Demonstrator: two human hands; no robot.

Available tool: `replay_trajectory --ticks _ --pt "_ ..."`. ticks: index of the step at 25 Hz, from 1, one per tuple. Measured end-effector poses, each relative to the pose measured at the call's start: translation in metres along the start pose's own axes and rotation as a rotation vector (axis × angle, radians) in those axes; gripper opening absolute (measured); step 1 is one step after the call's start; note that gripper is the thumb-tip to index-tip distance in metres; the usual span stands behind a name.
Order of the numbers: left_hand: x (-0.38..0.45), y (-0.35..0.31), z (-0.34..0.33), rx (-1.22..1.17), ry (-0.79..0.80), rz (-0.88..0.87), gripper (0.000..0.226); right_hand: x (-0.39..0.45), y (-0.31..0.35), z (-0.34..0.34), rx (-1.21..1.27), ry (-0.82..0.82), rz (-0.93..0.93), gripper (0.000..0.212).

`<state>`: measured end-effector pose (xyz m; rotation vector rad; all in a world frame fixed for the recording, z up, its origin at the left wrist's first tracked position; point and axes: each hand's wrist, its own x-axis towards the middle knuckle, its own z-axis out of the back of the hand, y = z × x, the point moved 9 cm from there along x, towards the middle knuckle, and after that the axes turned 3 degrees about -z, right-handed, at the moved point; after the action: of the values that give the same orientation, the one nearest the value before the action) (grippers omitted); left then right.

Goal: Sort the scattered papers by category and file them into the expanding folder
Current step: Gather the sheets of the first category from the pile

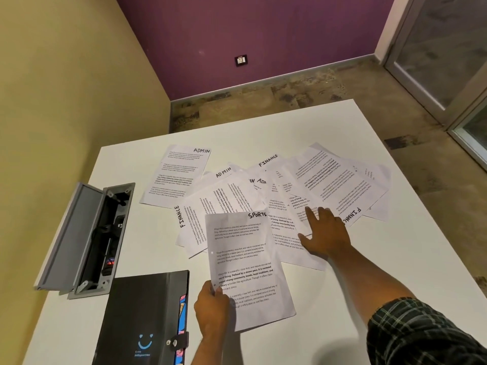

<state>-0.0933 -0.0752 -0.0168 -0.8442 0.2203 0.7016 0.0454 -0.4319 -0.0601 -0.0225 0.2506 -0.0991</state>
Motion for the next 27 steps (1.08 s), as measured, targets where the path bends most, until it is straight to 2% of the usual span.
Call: replay_trajectory --ticks 7,10,14,17,19,21,23,26,27 --pt "0.001 -0.013 0.000 0.002 -0.015 -0.062 0.008 0.005 0.007 0.002 -0.143 0.014 0.018 0.059" --pt "0.003 -0.016 0.001 0.003 -0.026 -0.081 0.007 -0.003 0.005 0.021 -0.143 -0.094 0.051 0.033" --pt "0.006 -0.021 0.009 -0.083 -0.082 -0.063 0.008 -0.040 0.020 0.029 -0.022 -0.241 0.193 0.035" --pt "0.007 -0.024 0.016 -0.173 -0.134 -0.042 0.010 -0.075 0.040 0.012 -0.009 -0.236 0.314 0.025" --pt "0.007 -0.026 0.021 -0.219 -0.161 -0.035 0.011 -0.104 0.055 0.002 0.035 -0.202 0.474 0.016" --pt "0.008 -0.024 0.022 -0.228 -0.171 -0.026 0.012 -0.124 0.065 -0.003 0.164 -0.023 0.603 0.024" --pt "0.005 -0.024 0.022 -0.215 -0.166 -0.013 0.013 -0.120 0.058 0.000 0.301 0.070 0.571 0.041" --pt "0.003 -0.021 0.024 -0.203 -0.178 0.001 0.012 -0.091 0.028 -0.003 0.271 -0.062 0.372 0.061" --pt "0.001 -0.020 0.024 -0.202 -0.177 0.011 0.013 -0.081 0.021 -0.007 0.210 -0.041 0.326 0.068"
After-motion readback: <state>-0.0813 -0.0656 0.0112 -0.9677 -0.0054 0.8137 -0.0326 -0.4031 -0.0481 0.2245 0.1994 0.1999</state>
